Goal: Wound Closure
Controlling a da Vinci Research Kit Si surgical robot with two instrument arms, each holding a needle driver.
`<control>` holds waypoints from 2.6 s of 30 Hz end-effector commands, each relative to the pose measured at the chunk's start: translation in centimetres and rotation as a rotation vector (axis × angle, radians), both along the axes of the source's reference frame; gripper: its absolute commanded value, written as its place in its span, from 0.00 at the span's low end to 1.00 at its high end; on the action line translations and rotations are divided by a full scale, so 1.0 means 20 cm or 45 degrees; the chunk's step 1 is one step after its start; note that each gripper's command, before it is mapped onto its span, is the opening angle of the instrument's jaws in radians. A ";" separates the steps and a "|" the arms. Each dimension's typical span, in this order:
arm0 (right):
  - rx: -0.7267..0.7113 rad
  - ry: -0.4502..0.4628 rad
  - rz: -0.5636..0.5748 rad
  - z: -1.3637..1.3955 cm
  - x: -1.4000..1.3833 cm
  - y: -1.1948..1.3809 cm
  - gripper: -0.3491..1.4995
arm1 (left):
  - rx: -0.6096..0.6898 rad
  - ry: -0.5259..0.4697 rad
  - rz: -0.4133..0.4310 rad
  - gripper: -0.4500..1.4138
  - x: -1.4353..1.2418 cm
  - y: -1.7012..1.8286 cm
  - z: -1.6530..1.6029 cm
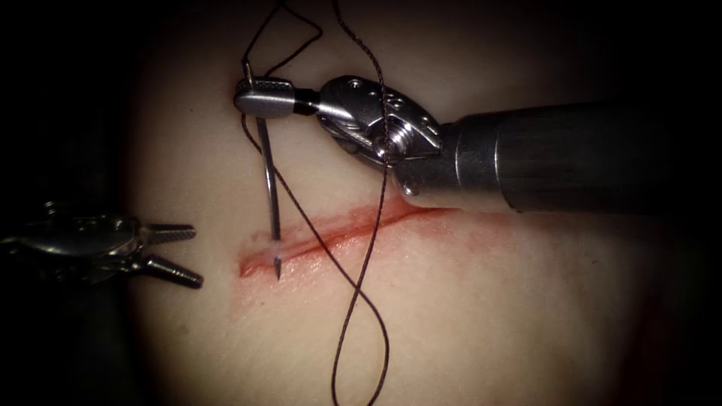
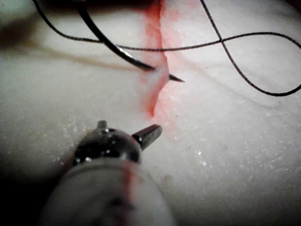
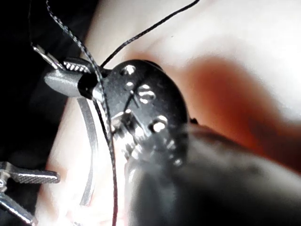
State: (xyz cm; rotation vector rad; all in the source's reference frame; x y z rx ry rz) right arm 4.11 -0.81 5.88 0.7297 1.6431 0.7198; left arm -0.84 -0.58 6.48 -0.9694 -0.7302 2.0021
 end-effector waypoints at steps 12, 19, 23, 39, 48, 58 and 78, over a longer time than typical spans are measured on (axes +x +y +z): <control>-0.094 0.155 0.026 0.019 -0.002 -0.010 0.00 | 0.063 -0.127 -0.077 0.51 -0.006 0.000 -0.001; 0.193 0.162 0.039 0.019 -0.006 -0.015 0.00 | 0.080 -0.127 -0.078 0.51 -0.007 -0.001 -0.001; 0.406 0.174 0.035 0.018 -0.006 -0.017 0.00 | 0.090 -0.127 -0.076 0.48 -0.007 -0.001 -0.001; 0.891 0.018 -0.139 0.013 -0.009 -0.035 0.00 | 0.101 -0.142 -0.075 0.34 -0.009 -0.002 -0.004; 1.087 -0.041 -0.075 0.016 -0.013 -0.034 0.00 | -0.694 -0.367 0.433 0.40 -0.028 0.007 -0.025; 1.184 -0.054 0.002 0.019 -0.014 -0.034 0.00 | -1.107 -0.248 0.707 0.93 -0.048 0.002 -0.027; 1.234 -0.023 -0.004 0.018 -0.012 -0.035 0.00 | -0.969 -0.106 0.783 0.00 -0.061 -0.011 0.008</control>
